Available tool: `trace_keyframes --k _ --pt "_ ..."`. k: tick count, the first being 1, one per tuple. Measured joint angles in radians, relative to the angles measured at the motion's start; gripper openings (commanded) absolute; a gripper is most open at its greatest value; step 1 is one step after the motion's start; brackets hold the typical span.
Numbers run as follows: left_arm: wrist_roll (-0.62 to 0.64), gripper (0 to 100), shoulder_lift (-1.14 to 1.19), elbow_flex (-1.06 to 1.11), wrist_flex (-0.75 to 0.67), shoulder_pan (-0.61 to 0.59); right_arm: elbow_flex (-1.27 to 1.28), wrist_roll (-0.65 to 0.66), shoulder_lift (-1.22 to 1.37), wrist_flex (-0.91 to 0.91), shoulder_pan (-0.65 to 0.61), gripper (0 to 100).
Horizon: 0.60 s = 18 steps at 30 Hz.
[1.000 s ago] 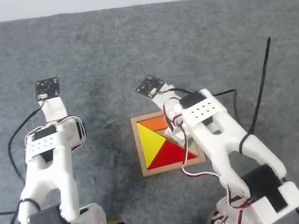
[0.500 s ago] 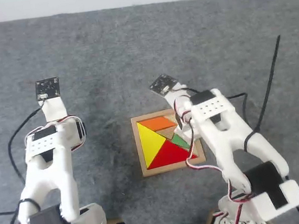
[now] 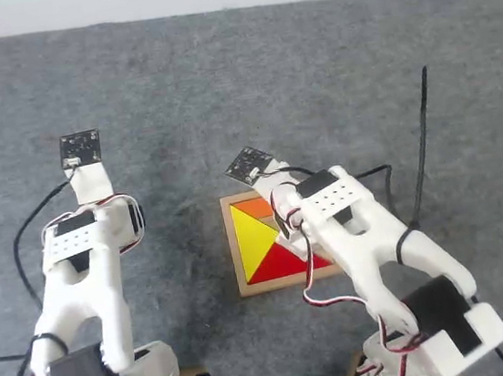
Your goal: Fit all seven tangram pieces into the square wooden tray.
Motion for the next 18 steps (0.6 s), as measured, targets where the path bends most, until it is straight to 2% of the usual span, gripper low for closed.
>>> trace_keyframes --k 8,13,18 --pt "0.000 16 0.000 0.000 0.000 0.000 0.038 -0.015 -0.250 0.049 0.092 23.5" --pt "0.000 16 0.000 0.000 0.000 0.000 0.141 -0.031 -0.471 0.061 0.138 23.5" --pt "0.000 16 0.000 0.000 0.000 0.000 0.255 -0.028 -0.600 0.098 0.239 23.5"
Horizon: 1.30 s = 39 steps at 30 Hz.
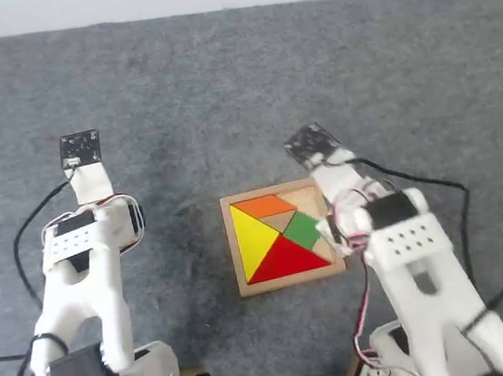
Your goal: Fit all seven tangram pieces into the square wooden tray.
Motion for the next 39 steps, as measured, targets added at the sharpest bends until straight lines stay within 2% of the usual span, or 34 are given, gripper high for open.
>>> trace_keyframes --k 7,11,14,19,24,33,39 --pt "-0.037 16 0.000 -0.092 0.137 0.000 0.163 0.038 -0.199 0.002 0.144 23.5" --pt "-0.057 17 0.000 -0.172 0.204 0.000 0.198 0.032 -0.222 0.000 0.147 23.5" --pt "-0.126 22 0.000 -0.229 0.272 0.000 0.226 0.021 -0.222 -0.025 0.158 23.5" --pt "-0.190 21 0.000 -0.295 0.361 0.000 0.267 0.012 -0.222 -0.046 0.153 23.5" --pt "-0.172 21 0.044 -0.358 0.371 0.000 0.296 0.003 -0.222 -0.074 0.157 23.5" --pt "-0.097 20 0.430 -0.583 0.371 0.000 0.296 0.003 -0.222 -0.075 0.160 23.5" --pt "-0.092 20 0.460 -0.608 0.371 0.000 0.296 0.003 -0.222 -0.075 0.160 23.5"
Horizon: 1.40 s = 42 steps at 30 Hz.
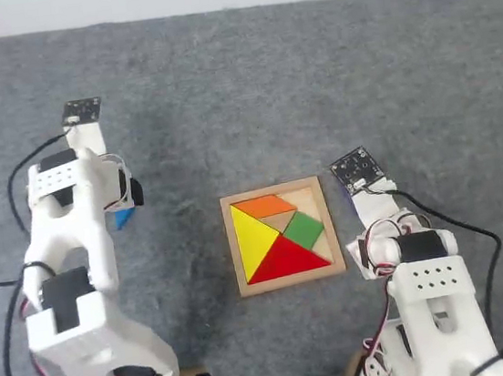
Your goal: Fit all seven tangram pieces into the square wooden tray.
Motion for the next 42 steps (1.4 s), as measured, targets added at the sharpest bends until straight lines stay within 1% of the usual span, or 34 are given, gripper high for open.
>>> trace_keyframes --k 9,18,28,33,37,40,42 --pt "0.000 19 0.092 -0.014 0.000 0.003 0.000 0.000 0.000 0.000 0.000 23.5" --pt "0.002 8 0.141 -0.092 0.054 0.012 0.000 0.000 0.000 0.000 0.000 23.5" --pt "0.000 8 0.141 -0.114 0.094 0.012 0.000 0.000 0.000 0.000 0.000 23.5" --pt "-0.017 3 0.140 -0.115 0.109 0.012 0.000 -0.003 0.000 0.000 0.000 23.5" --pt "-0.041 3 0.129 -0.120 0.129 0.020 0.000 -0.003 0.000 0.000 0.000 23.5" --pt "-0.052 3 0.110 -0.112 0.169 0.035 0.000 -0.003 0.000 0.000 0.000 23.5" --pt "-0.054 6 0.089 -0.110 0.206 0.057 0.000 -0.003 0.000 0.000 0.000 23.5"
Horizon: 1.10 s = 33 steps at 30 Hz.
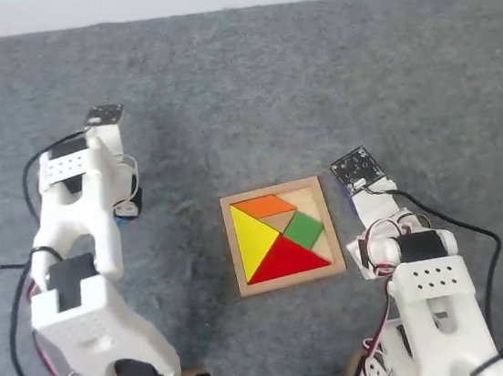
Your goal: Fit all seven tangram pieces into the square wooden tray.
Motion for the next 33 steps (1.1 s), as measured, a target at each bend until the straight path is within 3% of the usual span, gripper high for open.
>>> trace_keyframes --k 4,17,33 --pt "-0.003 16 -0.077 0.000 0.034 0.035 0.000 0.000 0.000 0.000 0.000 23.5" --pt "-0.028 16 -0.077 0.000 -0.005 -0.048 0.000 0.000 0.000 0.000 0.000 23.5" --pt "-0.054 13 0.058 -0.017 -0.061 -0.051 0.000 0.000 0.000 0.000 0.000 23.5"
